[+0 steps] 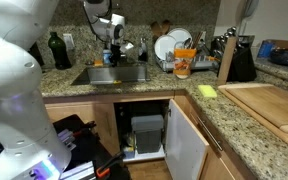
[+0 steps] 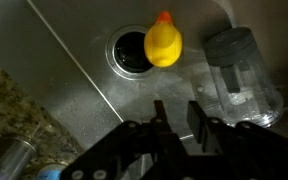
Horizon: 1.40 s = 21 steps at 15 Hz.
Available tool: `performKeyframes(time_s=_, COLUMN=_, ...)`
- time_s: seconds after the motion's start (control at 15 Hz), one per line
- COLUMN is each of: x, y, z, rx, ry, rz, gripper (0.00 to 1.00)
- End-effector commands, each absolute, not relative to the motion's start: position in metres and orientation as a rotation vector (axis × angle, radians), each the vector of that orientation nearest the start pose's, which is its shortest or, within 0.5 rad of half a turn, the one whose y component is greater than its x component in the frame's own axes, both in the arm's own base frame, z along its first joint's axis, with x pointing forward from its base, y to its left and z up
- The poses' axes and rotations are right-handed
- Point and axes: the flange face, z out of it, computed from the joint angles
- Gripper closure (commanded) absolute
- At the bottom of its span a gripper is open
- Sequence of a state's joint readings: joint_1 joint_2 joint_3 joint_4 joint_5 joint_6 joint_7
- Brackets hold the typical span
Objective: Use the sponge to clean the smaller part of the base top near the edge, pick up the duck plush toy , put it in the sink and open the tap
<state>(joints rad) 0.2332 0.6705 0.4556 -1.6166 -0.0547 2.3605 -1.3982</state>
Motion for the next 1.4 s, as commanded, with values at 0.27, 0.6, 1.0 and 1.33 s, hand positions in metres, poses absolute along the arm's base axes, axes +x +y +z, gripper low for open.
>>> performKeyframes(time_s=0.27, x=0.585, y=0.404, z=0.271, rx=1.835, ry=2.625, rz=0.407, gripper=0.30)
performKeyframes(time_s=0.6, x=0.613, y=0.406, z=0.259, rx=2.070, ry=2.331, rz=0.760, gripper=0.01)
performKeyframes(time_s=1.0, x=0.613, y=0.408, z=0.255, rx=2.117, ry=2.305, rz=0.763, gripper=0.00)
performKeyframes(time_s=1.33, x=0.635, y=0.430, z=0.278, rx=2.092, ry=2.204, rz=1.063, gripper=0.00)
